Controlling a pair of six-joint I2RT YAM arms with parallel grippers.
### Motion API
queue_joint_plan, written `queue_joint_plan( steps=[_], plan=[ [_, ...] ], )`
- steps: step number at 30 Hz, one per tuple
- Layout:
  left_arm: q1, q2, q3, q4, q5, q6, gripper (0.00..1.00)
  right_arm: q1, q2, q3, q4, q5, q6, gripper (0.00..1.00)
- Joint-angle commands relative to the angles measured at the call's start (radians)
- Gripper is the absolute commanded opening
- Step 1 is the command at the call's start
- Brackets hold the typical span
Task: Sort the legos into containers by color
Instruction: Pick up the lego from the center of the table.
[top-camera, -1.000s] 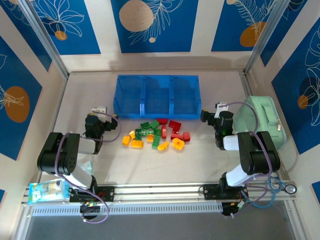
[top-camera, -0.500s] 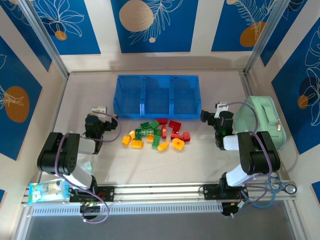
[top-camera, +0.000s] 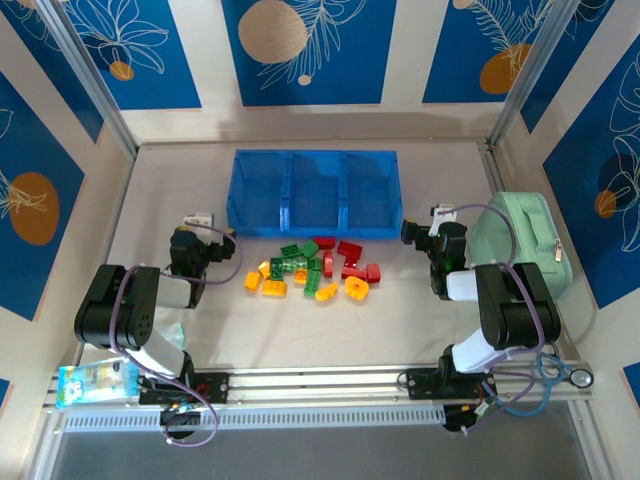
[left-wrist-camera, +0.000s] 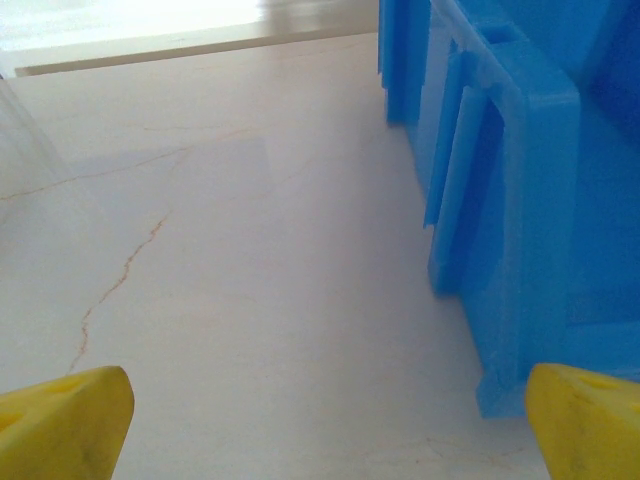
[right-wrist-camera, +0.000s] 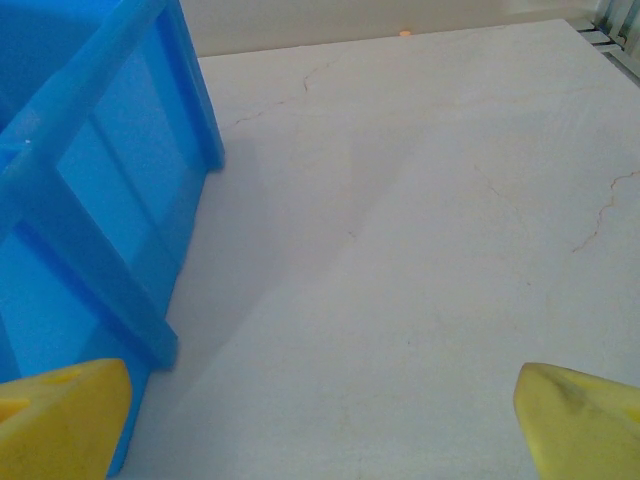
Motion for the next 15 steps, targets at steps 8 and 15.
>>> queue_joint_plan(
  steps=[8,15],
  plan=[
    [0.009,-0.012,0.021,-0.014,0.019,0.011,1.0,-0.001,-0.011,0.004,0.013,-0.011,0.006,0.99],
    [0.003,-0.02,0.018,-0.012,-0.017,0.012,1.0,-0.002,-0.013,0.004,0.017,-0.018,0.005,0.99]
  ],
)
